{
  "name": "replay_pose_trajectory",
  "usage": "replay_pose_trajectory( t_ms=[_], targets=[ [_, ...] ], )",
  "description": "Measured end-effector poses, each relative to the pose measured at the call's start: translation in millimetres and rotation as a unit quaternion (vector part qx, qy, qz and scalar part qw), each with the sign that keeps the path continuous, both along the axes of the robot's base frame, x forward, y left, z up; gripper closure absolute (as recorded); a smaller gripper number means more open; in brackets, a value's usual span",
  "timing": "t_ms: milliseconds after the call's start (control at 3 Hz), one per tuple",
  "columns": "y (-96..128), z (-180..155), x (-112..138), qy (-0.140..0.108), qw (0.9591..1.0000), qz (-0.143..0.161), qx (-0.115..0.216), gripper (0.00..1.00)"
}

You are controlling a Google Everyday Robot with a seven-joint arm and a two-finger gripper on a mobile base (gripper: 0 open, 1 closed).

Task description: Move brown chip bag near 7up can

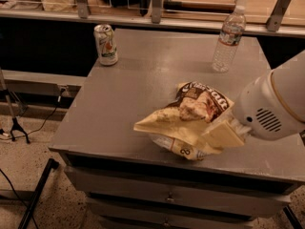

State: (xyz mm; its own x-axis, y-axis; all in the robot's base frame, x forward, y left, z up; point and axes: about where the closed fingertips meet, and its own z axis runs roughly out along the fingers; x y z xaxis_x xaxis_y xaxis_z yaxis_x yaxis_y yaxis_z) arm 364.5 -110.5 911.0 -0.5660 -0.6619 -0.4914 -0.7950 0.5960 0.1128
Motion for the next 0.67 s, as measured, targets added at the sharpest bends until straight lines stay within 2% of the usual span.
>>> replay_pose_trajectory(
  t_ms=[333,667],
  targets=[
    [7.5,39.3,23.4,-0.083,0.9958,0.03,0.026,1.0],
    [21.3,65.9,47.3,-0.139,0.9869,0.059,0.056,1.0]
  ],
)
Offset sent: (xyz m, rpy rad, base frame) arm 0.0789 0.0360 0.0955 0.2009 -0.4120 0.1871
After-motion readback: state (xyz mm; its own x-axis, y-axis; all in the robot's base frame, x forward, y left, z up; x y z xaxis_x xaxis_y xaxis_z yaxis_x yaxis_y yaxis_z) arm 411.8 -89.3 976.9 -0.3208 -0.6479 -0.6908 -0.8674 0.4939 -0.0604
